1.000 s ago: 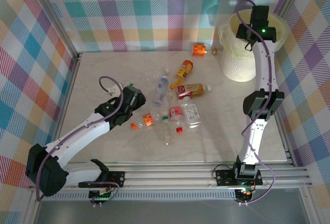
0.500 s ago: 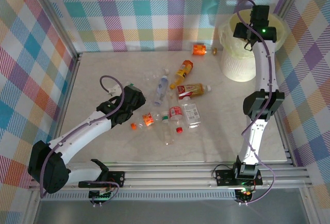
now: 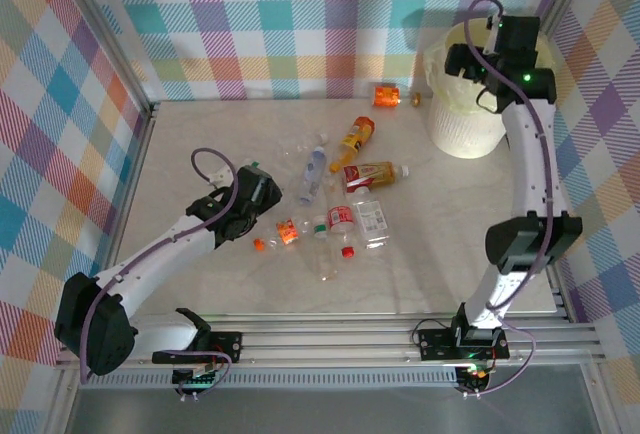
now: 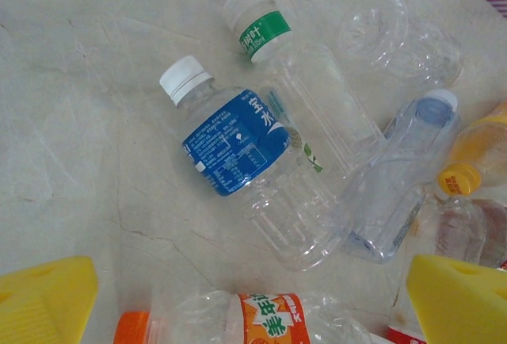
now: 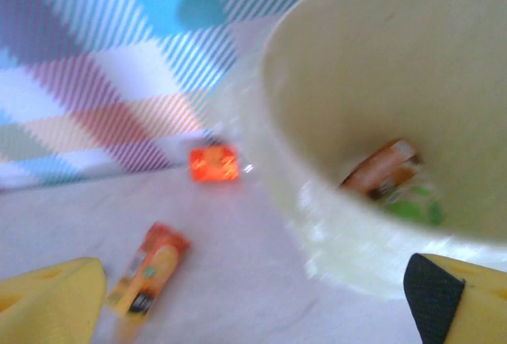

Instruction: Put the plastic bottles in the bin

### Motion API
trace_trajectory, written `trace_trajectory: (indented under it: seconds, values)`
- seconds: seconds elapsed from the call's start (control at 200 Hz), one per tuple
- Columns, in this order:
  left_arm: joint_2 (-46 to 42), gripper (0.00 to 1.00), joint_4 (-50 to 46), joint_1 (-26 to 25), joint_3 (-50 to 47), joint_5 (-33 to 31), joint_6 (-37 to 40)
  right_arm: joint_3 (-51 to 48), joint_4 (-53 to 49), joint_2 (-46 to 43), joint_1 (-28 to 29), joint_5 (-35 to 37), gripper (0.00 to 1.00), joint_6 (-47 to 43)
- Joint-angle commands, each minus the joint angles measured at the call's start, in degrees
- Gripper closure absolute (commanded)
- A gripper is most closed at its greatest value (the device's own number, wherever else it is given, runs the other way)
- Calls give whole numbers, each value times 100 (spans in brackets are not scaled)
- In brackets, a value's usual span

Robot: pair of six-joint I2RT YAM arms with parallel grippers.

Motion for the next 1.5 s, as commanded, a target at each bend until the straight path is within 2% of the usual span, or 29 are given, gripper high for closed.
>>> trace_trajectory:
  seconds: [0.0,0.095,0.245,0.52,0.63,0.765,1.175,1.295,1.5]
  values:
    - [29,0,121,80,-114,13,-159,-1024,934,-694,299,-643,2,638]
    - [18,0,153,91,-136,-91,-203,-2045,1375,-1178,536,-974,1,1205]
    - [70,0,159,102,-84,-144,-155,-3568,2112,-1643,827,-1096,0,2418]
    - [332,0,153,107,25,64,-82,-5000,2526,-1418,959,-569,0,4633]
    - [410,0,176,116,36,128,-81,-4650,1952,-932,955,-530,0,5308]
    - [423,0,262,133,-23,170,-97,-4038,1325,-246,976,-505,0,5612]
    - [473,0,259,261,-123,321,-55,-2812,1347,1407,1134,-250,0,6848]
    - [479,0,246,283,-133,325,45,-2492,1090,1770,1152,-166,0,7264]
    - [389,0,231,335,-256,307,162,-2038,762,2296,1150,-499,0,7435]
